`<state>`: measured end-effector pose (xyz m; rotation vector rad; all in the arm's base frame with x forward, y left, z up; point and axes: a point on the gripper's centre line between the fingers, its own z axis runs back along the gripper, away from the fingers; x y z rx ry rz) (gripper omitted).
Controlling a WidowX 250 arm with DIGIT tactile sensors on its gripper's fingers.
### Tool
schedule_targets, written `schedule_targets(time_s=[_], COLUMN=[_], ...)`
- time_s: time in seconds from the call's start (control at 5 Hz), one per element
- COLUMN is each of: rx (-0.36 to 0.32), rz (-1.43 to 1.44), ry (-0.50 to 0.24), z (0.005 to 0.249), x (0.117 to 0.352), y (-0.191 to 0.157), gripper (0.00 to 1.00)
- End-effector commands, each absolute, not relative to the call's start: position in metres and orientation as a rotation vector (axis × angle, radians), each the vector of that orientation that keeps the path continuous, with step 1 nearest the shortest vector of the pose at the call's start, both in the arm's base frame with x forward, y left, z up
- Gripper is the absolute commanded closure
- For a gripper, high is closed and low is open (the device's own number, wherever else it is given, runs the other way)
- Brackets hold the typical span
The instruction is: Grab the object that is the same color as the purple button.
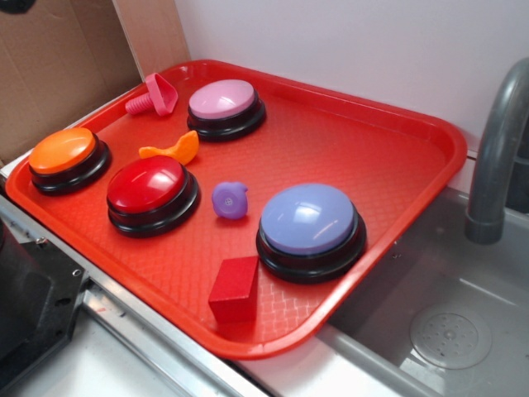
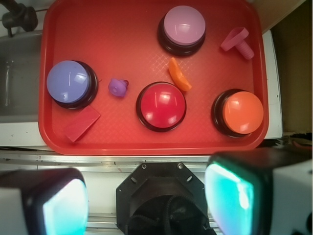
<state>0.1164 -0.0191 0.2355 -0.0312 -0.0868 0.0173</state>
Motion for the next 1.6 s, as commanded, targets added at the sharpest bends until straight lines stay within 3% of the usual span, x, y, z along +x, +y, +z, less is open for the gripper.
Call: schedule_targets(time_s=[0.0,0.2,0.4,0.8,1.2,1.4], rx=[-0.031,0.075,0.098,-0.002,-0.041,-0.029], rz=[0.017,-0.094,-0.281,-0.569,-0.837,-1.001], ry=[-0.087,-0.036,-0.052,-0.061,0.015,0.02], z=[0.235,0.231,0.218,0.191,0.144,0.117], x=[0.116,0.131,0.148,0.174,0.201,0.212], y=[-0.019,-0.023,-0.025,-0.033,-0.037,-0.04], gripper=[0.0,0.0,0.0,0.0,0.0,0.0])
